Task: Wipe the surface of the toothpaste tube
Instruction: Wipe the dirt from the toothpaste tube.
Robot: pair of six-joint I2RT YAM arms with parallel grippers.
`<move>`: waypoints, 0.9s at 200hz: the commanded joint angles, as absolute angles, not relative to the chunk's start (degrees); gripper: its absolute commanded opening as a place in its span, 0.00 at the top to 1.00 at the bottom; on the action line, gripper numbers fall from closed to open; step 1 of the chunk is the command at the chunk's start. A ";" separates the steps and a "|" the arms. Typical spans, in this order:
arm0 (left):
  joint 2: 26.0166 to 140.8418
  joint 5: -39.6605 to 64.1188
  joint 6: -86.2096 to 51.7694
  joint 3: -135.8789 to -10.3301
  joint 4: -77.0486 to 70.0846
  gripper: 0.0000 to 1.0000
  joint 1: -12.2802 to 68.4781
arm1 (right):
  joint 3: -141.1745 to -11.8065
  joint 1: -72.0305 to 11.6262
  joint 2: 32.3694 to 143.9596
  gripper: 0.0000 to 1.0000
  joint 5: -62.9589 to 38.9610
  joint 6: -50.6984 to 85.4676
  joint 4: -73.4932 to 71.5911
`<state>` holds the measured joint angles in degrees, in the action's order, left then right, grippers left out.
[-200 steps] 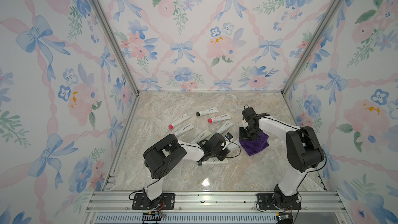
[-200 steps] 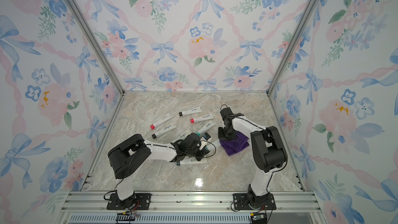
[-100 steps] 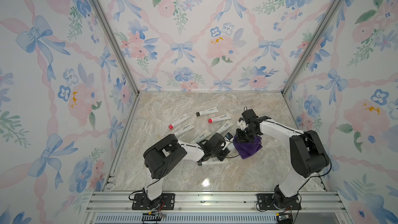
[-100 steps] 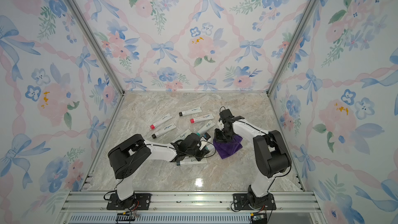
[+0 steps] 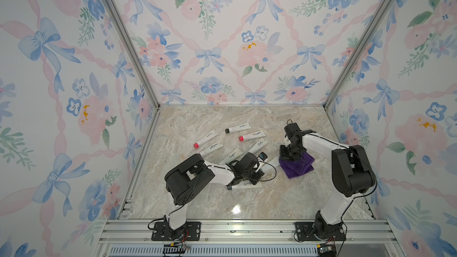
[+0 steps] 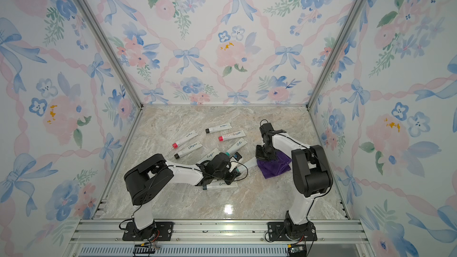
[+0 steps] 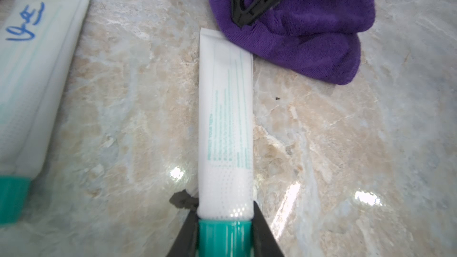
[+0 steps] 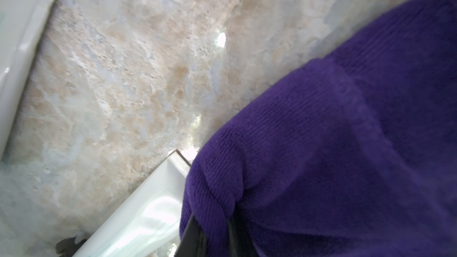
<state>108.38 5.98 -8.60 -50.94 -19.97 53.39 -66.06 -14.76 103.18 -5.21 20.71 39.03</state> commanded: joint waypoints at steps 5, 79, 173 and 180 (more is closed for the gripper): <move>109.52 5.36 -8.35 -51.15 -18.98 0.89 53.31 | -65.21 -18.46 104.96 0.86 -7.95 20.47 40.92; 109.71 5.54 -8.35 -51.24 -18.96 0.89 53.33 | -63.77 -25.85 101.84 0.85 -15.21 22.14 40.12; 109.16 5.27 -8.53 -50.70 -18.98 0.89 53.39 | -72.25 -16.34 109.51 0.86 3.00 18.88 46.73; 109.25 5.30 -8.59 -50.80 -18.98 0.89 53.35 | -72.17 -16.05 109.51 0.86 2.11 18.89 46.31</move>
